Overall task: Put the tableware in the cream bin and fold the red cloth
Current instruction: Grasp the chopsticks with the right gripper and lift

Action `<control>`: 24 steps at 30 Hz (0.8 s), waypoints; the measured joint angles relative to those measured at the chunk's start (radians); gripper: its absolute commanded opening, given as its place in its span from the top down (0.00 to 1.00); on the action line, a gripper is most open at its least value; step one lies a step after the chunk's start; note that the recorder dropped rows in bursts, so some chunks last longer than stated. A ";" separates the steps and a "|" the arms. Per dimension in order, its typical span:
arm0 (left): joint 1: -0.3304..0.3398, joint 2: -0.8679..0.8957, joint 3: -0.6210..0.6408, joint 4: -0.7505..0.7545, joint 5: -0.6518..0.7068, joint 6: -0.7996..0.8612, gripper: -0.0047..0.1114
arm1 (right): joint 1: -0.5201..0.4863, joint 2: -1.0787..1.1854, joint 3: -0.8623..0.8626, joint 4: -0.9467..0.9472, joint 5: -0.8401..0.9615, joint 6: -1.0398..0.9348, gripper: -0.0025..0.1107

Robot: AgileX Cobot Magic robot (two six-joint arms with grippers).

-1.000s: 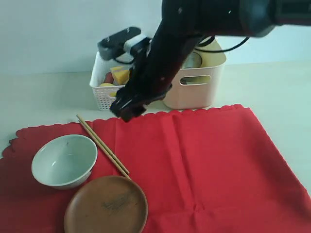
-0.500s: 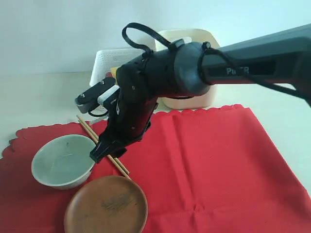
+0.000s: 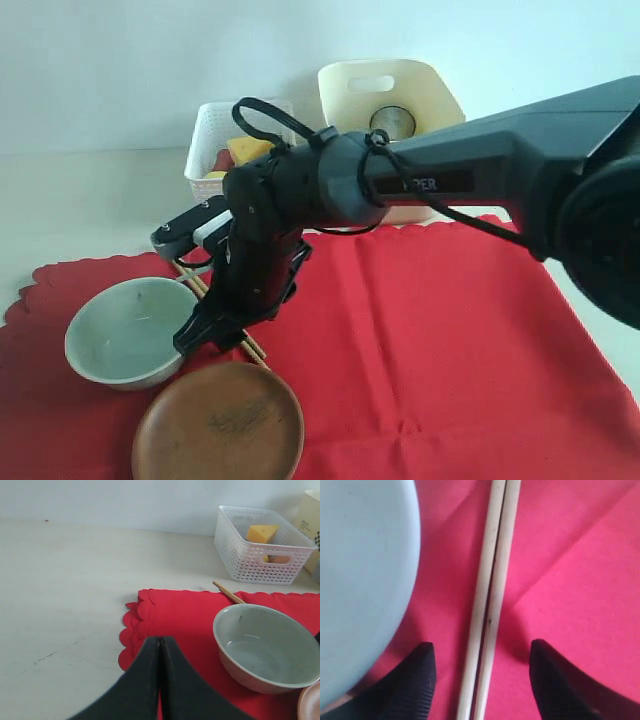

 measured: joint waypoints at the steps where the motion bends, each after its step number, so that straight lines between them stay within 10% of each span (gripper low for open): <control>1: 0.000 0.000 0.000 0.000 0.000 0.000 0.95 | 0.000 0.007 -0.006 0.000 0.005 0.000 0.57; 9: 0.000 0.000 0.000 0.000 0.000 0.000 0.95 | 0.000 0.031 -0.036 0.000 0.010 0.000 0.98; 24: 0.000 0.000 0.000 0.000 0.000 0.000 0.95 | -0.022 -0.126 -0.036 -0.067 0.077 0.002 0.98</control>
